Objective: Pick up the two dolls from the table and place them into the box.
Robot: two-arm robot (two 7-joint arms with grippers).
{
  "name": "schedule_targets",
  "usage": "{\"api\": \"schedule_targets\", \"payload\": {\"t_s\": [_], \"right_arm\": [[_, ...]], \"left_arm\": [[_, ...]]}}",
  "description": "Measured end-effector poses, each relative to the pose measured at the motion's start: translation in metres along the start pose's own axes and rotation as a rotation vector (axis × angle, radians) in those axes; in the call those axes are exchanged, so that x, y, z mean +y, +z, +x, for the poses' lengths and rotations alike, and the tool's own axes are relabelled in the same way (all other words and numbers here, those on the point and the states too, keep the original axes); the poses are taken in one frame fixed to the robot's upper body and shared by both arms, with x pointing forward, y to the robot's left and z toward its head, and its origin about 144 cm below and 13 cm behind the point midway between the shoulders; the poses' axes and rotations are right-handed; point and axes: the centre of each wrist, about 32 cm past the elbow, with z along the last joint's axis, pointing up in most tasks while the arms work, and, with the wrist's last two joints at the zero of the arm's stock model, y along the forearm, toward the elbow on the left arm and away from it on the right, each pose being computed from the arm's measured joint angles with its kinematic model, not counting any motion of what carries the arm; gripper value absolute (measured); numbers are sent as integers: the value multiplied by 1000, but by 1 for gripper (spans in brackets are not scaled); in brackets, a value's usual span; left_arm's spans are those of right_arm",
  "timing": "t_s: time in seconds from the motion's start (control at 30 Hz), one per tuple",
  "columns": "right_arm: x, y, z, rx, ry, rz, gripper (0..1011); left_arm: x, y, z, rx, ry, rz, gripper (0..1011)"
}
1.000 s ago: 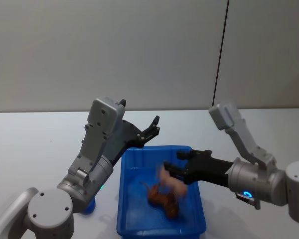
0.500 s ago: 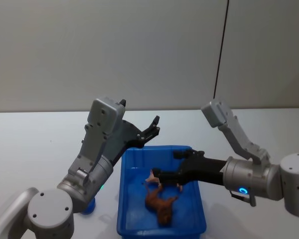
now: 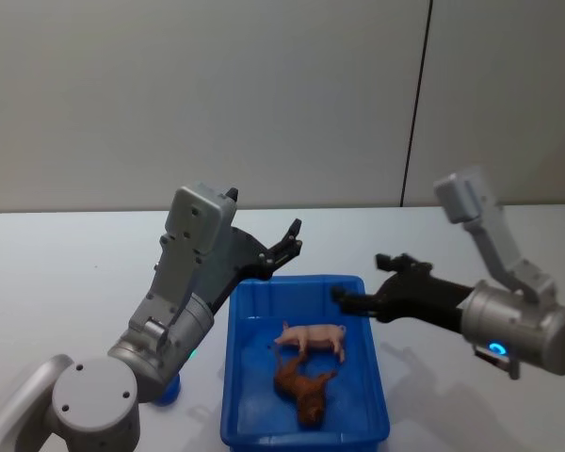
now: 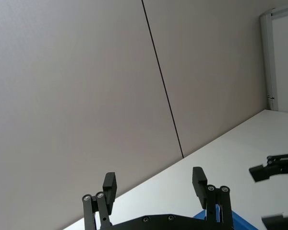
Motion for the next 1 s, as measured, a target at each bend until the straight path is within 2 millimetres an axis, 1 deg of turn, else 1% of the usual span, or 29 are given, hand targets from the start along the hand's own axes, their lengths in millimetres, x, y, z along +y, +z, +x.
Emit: {"api": "schedule_targets", "payload": {"t_s": [0.2,0.53,0.73,0.83,0.93,0.97,1.0], "right_arm": [[-15,-3,6,11,-84,37,1001],[-39,-10,14,32,-220,92,1001],[-57,-15,21,51,-326,133,1001],[-62,-16,23,57,-359,146,1001],[-70,-19,26,66,-409,165,1001],[-71,-19,26,68,-422,171,1001],[-75,-20,28,72,-445,179,1001]], "left_arm": [[0,0,1,0,-4,2,1000],[8,2,12,34,-26,60,1000],[23,4,22,72,-25,136,1000],[29,4,24,82,-20,162,1000],[40,5,29,105,-5,213,1000],[40,5,29,105,-5,213,1000],[44,5,30,116,2,233,1000]]}}
